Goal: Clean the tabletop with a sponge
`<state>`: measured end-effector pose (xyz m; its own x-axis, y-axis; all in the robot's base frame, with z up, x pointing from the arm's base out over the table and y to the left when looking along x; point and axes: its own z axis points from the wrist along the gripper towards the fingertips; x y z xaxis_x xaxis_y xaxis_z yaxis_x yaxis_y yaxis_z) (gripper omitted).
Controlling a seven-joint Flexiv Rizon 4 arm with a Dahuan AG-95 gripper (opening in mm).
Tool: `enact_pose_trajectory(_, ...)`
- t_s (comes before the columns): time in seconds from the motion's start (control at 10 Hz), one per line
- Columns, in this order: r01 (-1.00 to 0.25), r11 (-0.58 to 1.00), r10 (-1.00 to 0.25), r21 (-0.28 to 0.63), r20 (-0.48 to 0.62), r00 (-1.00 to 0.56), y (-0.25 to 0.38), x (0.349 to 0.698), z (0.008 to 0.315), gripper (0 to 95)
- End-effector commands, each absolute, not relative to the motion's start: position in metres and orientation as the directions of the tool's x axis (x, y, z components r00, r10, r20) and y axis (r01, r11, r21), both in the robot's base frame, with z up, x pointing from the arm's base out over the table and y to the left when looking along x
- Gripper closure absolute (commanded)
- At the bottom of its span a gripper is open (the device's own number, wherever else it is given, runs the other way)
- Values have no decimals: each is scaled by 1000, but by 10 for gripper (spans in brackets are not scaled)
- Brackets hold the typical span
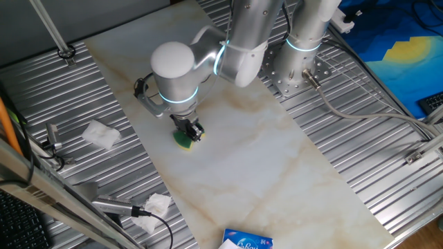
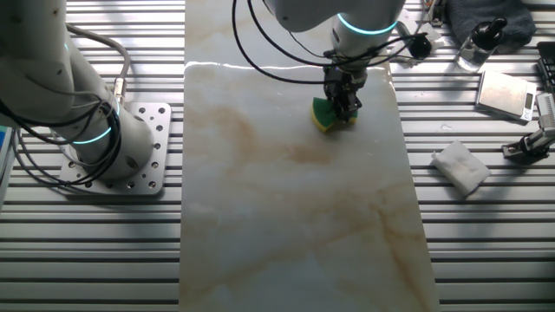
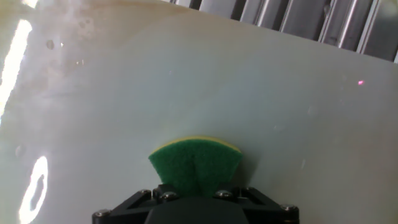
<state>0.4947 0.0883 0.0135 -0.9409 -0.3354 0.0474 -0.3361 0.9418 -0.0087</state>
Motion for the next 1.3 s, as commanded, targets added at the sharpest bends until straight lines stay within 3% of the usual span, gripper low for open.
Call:
enact_pose_trajectory(0.1, -341, 940, -340, -9, 46, -939, 85, 500, 13, 570)
enact_pose_trajectory(1.3, -365, 931, -365, -5, 44, -930, 50, 538, 11, 570)
